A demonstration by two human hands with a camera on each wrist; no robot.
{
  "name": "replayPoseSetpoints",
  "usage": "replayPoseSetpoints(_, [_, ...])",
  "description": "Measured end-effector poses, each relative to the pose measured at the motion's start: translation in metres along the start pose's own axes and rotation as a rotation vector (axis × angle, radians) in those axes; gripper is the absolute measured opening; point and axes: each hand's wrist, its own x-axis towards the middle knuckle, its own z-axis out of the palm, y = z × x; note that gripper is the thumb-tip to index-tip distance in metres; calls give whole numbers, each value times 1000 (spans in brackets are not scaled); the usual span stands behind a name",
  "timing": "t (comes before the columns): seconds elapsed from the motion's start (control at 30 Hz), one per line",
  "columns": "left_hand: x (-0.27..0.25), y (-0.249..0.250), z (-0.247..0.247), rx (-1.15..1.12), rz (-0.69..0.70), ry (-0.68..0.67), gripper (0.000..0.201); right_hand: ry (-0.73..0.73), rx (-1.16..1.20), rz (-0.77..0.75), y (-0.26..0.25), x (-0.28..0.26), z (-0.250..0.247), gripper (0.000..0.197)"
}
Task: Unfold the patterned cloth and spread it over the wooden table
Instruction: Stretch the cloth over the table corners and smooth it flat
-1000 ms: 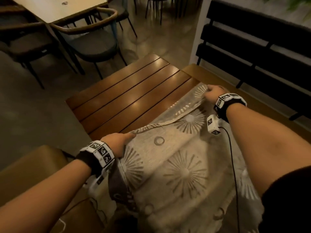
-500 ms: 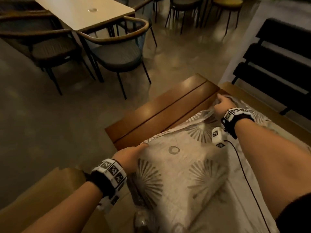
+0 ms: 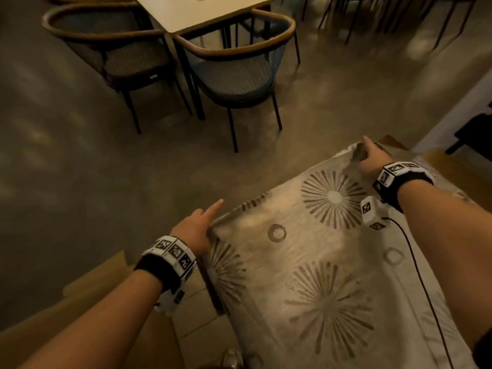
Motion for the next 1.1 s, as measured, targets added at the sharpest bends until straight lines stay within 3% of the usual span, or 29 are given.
replayPoseSetpoints(0.1, [8,-13,9,-90,-124,43,77,-23,-238,-87,-13,14,25,69])
replayPoseSetpoints(0.2, [14,-32,15,-208,-180,102,49,-70,-375,-89,-18,21,43,55])
replayPoseSetpoints(0.3, [19,-42,16,-379,-151,2,28,-65,-518,-39,-34,10,56,49])
replayPoseSetpoints(0.33, [18,-44,17,-475,-132,-59,28,-27,-564,-121,-48,2,63,44])
replayPoseSetpoints(0.4, [15,-49,20,-607,-90,-125,34,-43,-584,-457,-92,-25,85,38])
replayPoseSetpoints(0.47, [15,-53,23,-585,-59,-122,37,-247,-450,-705,-137,-62,111,35])
replayPoseSetpoints(0.53, [16,-56,23,-527,-51,-99,33,-466,-349,-707,-173,-92,132,31])
replayPoseSetpoints(0.63, [21,-56,17,-519,-76,-16,20,-580,-350,-729,-205,-112,152,27])
replayPoseSetpoints(0.7, [24,-55,15,-507,-88,59,15,-586,-365,-736,-214,-114,160,23])
replayPoseSetpoints(0.83, [25,-54,10,-701,-162,91,32,-629,-277,-612,-215,-107,168,25])
replayPoseSetpoints(0.93, [27,-63,14,-756,-195,27,15,-648,-226,-519,-212,-105,172,33])
replayPoseSetpoints(1.03, [24,-71,28,-857,-283,-3,17,-596,-342,-560,-210,-106,181,33])
replayPoseSetpoints(1.1, [23,-75,38,-680,-285,-17,23,-486,-411,-647,-211,-110,181,26])
